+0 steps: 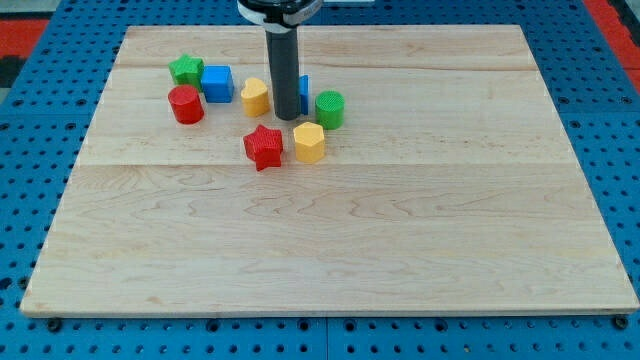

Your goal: Push the green circle towards the center right side of the board

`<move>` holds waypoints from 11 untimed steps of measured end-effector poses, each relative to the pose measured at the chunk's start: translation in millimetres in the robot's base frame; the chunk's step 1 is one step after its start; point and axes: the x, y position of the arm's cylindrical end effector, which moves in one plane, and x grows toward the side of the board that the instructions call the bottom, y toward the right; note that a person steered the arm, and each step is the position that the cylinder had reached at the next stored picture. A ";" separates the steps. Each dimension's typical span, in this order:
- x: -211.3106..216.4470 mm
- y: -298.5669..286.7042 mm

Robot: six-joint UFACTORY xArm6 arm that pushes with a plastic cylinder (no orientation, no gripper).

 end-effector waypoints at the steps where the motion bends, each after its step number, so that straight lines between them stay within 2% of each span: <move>1: -3.4 63.2; 5: 54.9 150.8; 7: 62.4 180.4; 9: 77.6 238.4; 11: 33.2 163.5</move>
